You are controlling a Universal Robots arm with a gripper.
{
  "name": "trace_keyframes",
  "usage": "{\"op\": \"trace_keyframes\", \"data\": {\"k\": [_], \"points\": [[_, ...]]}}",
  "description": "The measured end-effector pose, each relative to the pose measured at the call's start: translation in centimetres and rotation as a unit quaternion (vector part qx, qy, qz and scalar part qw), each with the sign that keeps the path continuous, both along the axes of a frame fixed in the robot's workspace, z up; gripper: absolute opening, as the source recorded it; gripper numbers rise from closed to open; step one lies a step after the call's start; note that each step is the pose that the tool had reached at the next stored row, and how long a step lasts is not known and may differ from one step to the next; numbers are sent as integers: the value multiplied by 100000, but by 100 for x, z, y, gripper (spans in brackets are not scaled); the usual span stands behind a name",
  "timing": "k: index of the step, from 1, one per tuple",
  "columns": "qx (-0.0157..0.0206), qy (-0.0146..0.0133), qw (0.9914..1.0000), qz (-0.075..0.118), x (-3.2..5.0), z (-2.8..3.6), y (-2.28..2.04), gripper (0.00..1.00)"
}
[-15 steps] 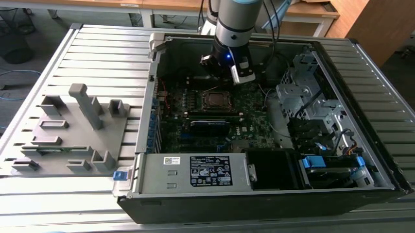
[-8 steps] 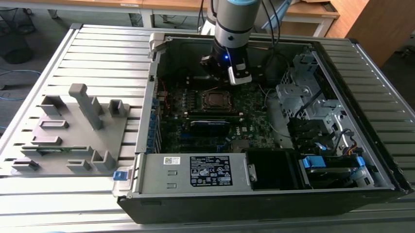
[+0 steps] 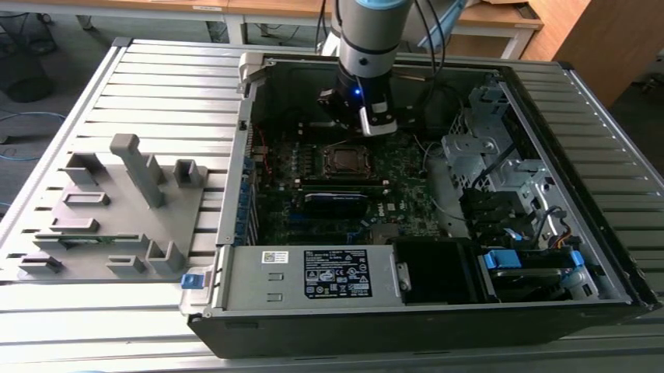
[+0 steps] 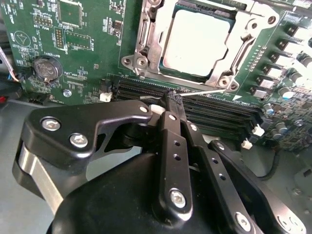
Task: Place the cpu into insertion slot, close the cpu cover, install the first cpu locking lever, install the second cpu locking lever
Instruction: 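Install the first cpu locking lever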
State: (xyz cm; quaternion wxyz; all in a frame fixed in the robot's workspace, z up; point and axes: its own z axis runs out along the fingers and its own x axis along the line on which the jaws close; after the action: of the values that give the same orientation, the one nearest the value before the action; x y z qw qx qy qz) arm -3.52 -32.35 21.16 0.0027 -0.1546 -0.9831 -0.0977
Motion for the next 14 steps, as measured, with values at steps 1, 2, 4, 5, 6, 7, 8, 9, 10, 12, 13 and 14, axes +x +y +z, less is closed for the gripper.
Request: {"op": "trace_keyframes", "data": {"k": [1, 2, 4, 5, 6, 7, 8, 9, 10, 12, 13, 14], "points": [[-10, -18, 99999, -458, 0, -6, 3, 10], [-17, -31, 99996, -874, 0, -10, 6, 10], [-22, -58, 99987, -1633, -1, -19, 14, 10], [-28, -74, 99982, -1919, -2, -22, 18, 10], [-33, -92, 99976, -2178, -5, -25, 23, 10], [-35, -106, 99971, -2405, -7, -27, 28, 10], [-42, -131, 99965, -2654, -11, -31, 33, 10], [-44, -165, 99957, -2927, -15, -34, 36, 10], [-56, -199, 99948, -3212, -19, -38, 39, 10], [-116, -265, 99928, -3778, -24, -44, 44, 10], [-159, -301, 99918, -4039, -26, -47, 46, 10], [-213, -351, 99907, -4291, -27, -51, 48, 10]]}}
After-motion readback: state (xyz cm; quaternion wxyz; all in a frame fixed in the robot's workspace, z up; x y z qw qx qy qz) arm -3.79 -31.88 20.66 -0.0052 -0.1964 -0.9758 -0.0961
